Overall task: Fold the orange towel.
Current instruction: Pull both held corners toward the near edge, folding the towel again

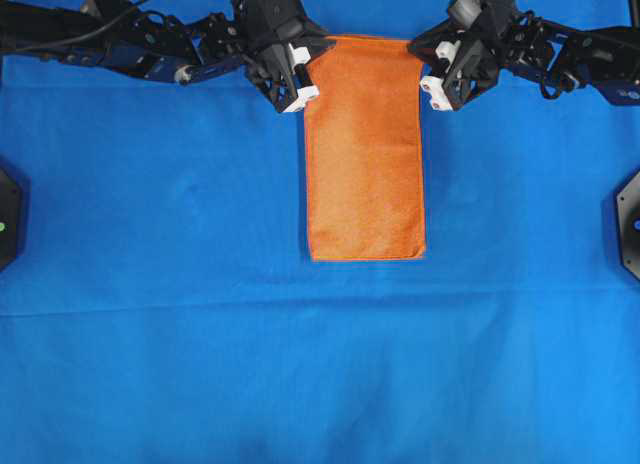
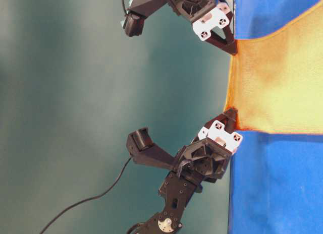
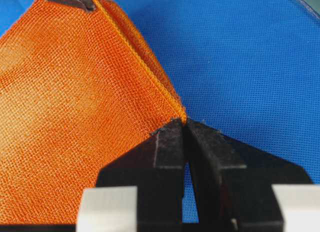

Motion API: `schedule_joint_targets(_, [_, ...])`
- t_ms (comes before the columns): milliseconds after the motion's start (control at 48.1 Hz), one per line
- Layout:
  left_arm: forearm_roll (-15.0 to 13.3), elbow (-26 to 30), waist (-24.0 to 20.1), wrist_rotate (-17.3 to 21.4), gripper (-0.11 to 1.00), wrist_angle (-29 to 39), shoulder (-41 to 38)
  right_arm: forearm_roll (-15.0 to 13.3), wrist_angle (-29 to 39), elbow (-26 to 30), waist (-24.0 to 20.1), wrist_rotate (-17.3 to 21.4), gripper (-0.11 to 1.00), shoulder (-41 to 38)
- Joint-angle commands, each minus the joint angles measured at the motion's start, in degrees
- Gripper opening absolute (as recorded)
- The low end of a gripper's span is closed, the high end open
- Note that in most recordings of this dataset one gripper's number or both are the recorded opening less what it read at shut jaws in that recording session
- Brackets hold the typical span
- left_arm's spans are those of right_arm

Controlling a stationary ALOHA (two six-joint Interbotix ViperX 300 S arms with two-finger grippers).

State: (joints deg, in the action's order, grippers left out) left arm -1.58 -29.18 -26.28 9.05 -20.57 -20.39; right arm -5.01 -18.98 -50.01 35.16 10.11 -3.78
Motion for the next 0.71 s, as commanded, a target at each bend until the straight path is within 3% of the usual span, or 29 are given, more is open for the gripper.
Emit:
schedule_joint_targets(0, [-0.1,0.5,-0.4,0.1,0.03,0.4,2.5,0.2,0.0,0.4,0.4,0.1,0.04,1.7])
schedule_joint_targets(166, [-0.1,-0.4,1.0,0.2,0.03,1.9,4.2,0.3,3.2,-0.4,-0.7,0.7,0.04,5.4])
schedule_joint_targets(333, [-0.1,-2.5,5.3,0.5,0.03,2.6,7.7,0.3,6.2,-2.3,-4.4,1.0,0.04,11.1])
schedule_joint_targets(686, [0.0,-8.5,17.0,0.3,0.03,2.6,13.0,4.7,12.6,-9.6,-17.1,1.1,0.04,21.4])
